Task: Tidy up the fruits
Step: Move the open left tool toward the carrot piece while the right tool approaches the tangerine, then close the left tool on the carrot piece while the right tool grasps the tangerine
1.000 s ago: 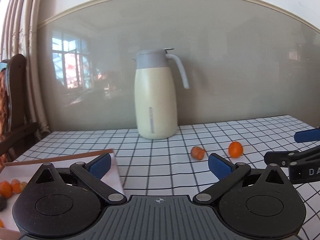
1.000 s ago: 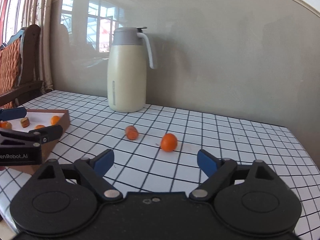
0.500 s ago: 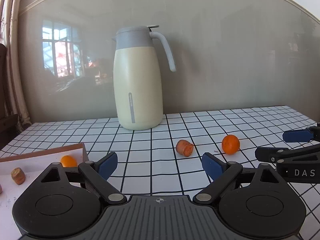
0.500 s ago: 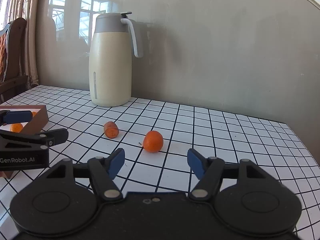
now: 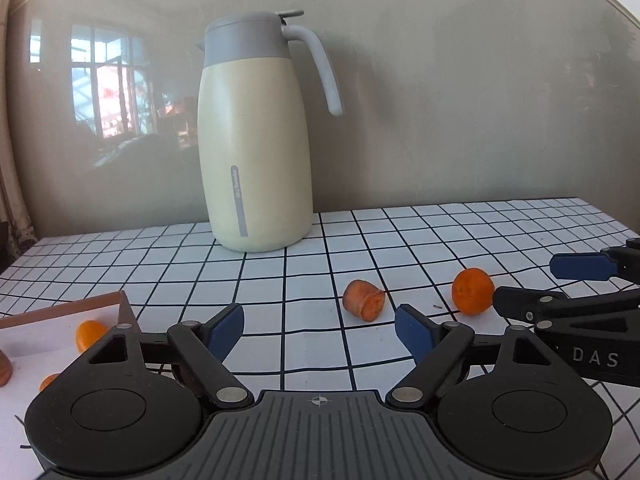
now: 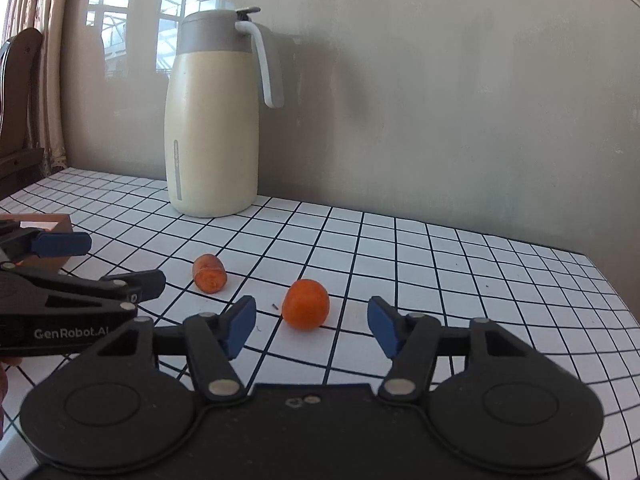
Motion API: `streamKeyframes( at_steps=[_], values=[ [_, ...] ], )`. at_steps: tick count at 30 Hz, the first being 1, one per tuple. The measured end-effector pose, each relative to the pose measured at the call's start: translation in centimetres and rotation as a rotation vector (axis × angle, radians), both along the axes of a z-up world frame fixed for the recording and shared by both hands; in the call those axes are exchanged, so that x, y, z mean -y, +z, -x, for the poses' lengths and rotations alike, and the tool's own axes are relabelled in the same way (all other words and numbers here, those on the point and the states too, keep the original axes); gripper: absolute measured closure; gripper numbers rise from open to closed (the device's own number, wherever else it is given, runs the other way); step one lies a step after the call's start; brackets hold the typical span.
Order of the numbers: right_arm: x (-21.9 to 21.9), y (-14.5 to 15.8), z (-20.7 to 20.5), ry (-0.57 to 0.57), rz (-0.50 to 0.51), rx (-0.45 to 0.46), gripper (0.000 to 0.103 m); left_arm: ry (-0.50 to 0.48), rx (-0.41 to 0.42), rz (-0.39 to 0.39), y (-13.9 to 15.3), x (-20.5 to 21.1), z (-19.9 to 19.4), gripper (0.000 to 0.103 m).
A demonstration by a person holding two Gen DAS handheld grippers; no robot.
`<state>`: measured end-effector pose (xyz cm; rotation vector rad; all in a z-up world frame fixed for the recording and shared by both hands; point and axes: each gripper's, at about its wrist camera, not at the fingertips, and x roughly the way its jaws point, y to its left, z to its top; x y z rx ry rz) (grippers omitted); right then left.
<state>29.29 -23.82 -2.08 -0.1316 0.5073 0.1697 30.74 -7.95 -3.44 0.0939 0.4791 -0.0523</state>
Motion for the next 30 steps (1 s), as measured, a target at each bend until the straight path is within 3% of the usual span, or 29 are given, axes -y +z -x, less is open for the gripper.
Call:
streamKeyframes(
  at_steps=[13,21,30],
  values=[
    [0.3,-1.9,-3.5,-0.017,-0.031,-0.082,0.066,0.002,-0.072,0.005,-1.7,0.9,-3.8,0.020],
    [0.9,-2.2,-4.6,0.011,-0.110,-0.110,0.068,0.020,-0.106,0.003,-2.4,1.5,-5.5,0.021],
    [1.9,-2.7,-5.3,0.026,-0.197,-0.155,0.076,-0.014,-0.152,0.001,-3.0,2.9,-6.8,0.035]
  ],
)
